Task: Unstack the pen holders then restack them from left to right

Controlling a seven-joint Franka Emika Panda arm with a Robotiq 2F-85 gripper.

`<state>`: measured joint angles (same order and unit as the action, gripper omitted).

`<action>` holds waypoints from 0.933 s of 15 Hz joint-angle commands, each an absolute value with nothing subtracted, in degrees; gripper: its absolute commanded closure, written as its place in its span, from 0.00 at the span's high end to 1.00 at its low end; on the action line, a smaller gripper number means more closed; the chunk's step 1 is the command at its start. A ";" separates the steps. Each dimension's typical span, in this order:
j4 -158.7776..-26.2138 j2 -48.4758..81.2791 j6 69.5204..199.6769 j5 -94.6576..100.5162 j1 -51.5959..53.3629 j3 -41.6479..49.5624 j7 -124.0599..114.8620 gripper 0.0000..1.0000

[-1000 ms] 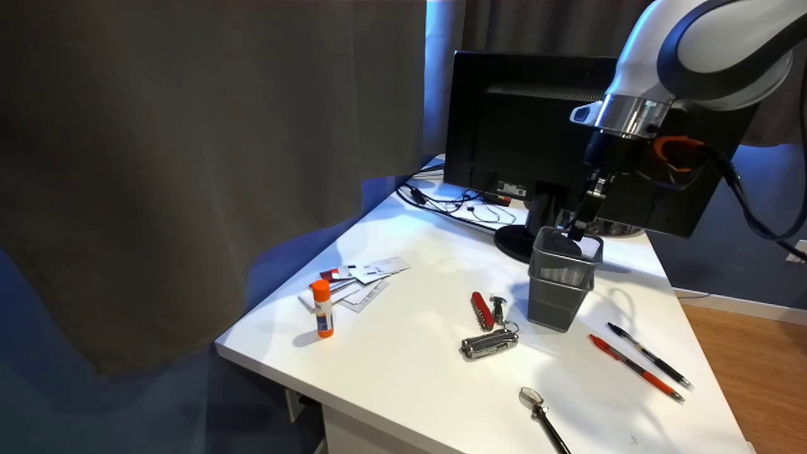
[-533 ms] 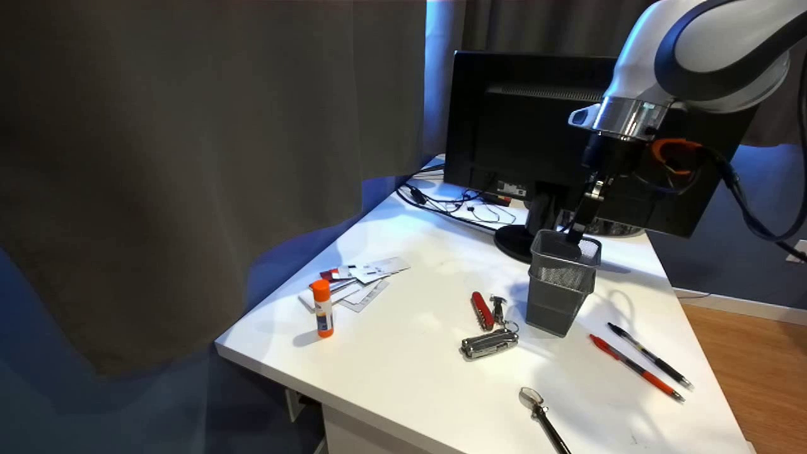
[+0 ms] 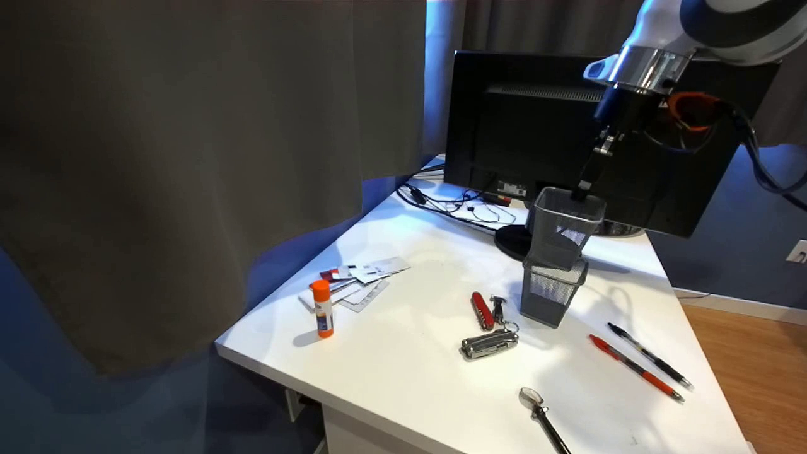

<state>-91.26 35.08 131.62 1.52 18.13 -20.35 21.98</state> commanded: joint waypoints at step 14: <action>-112.37 17.09 137.15 -7.20 13.24 -17.52 9.83 0.02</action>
